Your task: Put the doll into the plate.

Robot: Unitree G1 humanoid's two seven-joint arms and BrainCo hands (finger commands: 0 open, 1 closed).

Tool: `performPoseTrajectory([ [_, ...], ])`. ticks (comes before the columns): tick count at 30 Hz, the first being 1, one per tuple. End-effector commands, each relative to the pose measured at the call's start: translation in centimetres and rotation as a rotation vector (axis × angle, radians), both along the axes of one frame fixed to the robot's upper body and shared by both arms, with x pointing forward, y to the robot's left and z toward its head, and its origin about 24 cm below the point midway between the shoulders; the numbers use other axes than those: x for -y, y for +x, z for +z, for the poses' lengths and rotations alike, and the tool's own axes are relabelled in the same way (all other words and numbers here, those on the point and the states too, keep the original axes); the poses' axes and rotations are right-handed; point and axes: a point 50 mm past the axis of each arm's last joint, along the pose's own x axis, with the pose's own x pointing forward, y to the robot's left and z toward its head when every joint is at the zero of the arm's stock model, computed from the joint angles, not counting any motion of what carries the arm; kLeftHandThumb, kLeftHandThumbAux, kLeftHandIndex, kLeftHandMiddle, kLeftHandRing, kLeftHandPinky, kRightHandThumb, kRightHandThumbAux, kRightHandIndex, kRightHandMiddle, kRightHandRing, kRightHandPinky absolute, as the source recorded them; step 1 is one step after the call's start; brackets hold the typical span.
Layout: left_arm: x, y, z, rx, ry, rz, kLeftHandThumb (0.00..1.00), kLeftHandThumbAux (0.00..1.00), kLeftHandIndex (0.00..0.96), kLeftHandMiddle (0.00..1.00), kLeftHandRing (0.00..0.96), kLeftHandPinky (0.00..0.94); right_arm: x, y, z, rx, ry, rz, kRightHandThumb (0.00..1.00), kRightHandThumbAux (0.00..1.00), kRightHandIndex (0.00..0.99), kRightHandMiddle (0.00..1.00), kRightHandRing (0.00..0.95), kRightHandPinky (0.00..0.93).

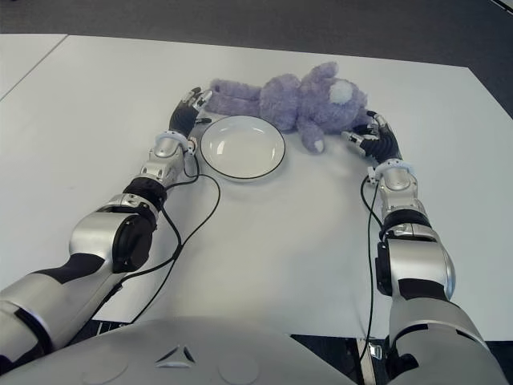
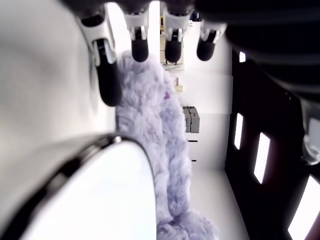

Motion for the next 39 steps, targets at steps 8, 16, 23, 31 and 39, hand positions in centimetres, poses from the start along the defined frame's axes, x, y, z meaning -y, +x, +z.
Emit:
performPoseTrajectory([
  [8, -0.98, -8.05, -10.26, -0.326, -0.003, 0.119, 0.0, 0.443, 0.0, 0.0, 0.0, 0.015, -2.15, -0.17, -3.63, -0.154, -0.006, -0.114, 0.255, 0.555, 0.069, 0.12, 0.221, 0.297],
  [16, -0.78, -8.04, -10.21, -0.321, -0.013, 0.112, 0.0, 0.436, 0.0, 0.0, 0.0, 0.007, -2.41, 0.13, -3.5, -0.148, 0.001, -0.162, 0.263, 0.517, 0.068, 0.116, 0.207, 0.259],
  [23, -1.04, -8.17, -10.4, -0.336, -0.022, 0.117, 0.0, 0.436, 0.0, 0.0, 0.0, 0.014, -2.4, 0.27, -3.39, -0.146, 0.007, -0.212, 0.264, 0.525, 0.092, 0.145, 0.223, 0.282],
  [31, -0.98, -8.05, -10.25, -0.325, -0.027, 0.119, 0.0, 0.419, 0.0, 0.0, 0.0, 0.013, -2.38, 0.2, -3.51, -0.146, 0.022, -0.239, 0.26, 0.532, 0.139, 0.133, 0.201, 0.277],
  [39, -0.89, -8.07, -10.26, -0.326, -0.022, 0.118, 0.0, 0.419, 0.0, 0.0, 0.0, 0.011, -2.25, 0.24, -3.34, -0.138, 0.022, -0.246, 0.28, 0.554, 0.162, 0.115, 0.19, 0.279],
])
